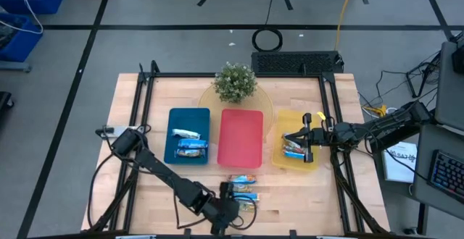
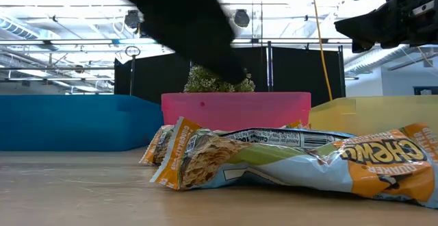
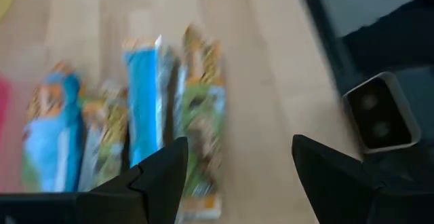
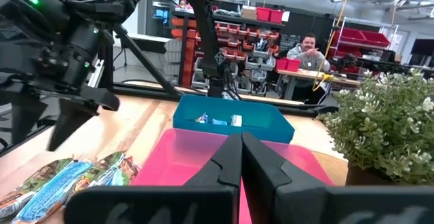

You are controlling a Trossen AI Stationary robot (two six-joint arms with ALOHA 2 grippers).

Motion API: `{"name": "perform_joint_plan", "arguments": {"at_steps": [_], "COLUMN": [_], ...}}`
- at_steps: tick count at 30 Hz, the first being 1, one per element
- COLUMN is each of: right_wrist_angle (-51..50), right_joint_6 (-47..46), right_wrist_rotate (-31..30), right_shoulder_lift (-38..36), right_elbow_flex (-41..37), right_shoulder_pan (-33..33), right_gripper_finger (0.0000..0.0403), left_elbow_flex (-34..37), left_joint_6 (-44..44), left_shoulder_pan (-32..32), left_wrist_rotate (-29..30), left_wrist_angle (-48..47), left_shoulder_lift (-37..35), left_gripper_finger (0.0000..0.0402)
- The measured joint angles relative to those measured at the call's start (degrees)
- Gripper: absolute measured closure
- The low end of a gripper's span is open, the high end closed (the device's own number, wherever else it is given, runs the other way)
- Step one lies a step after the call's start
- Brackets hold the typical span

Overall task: Pick and place Granola Bars by type
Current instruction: Put the yellow granola bar into the red bin

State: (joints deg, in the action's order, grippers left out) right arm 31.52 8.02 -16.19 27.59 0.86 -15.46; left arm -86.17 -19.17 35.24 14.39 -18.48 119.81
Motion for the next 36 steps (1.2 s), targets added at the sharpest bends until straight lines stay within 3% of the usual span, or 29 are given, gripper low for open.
{"name": "perform_joint_plan", "arguments": {"at_steps": [4,11,19,36], "right_wrist_angle": [0.1,0.4,1.3,1.7], "right_joint_6": [0.5,1.7,2.3,2.2], "right_wrist_rotate": [0.0,0.0,0.0,0.0], "right_shoulder_lift": [0.0,0.0,0.2,0.7], "right_elbow_flex": [0.0,0.0,0.0,0.0], "right_shoulder_pan": [0.0,0.0,0.0,0.0], "right_gripper_finger": [0.0401,0.0402,0.0403,0.0403], "left_elbow_flex": [0.0,0.1,0.0,-0.6], "left_joint_6": [-4.3,-4.0,-3.6,-3.8], "left_shoulder_pan": [-0.3,-0.2,-0.9,-1.9], "left_wrist_rotate": [1.2,0.6,0.2,-2.1], "left_wrist_angle": [-4.0,-4.9,-3.9,-1.1], "left_shoulder_lift": [0.0,1.5,5.3,4.9], "left_gripper_finger": [0.013,0.0131,0.0131,0.0131]}}
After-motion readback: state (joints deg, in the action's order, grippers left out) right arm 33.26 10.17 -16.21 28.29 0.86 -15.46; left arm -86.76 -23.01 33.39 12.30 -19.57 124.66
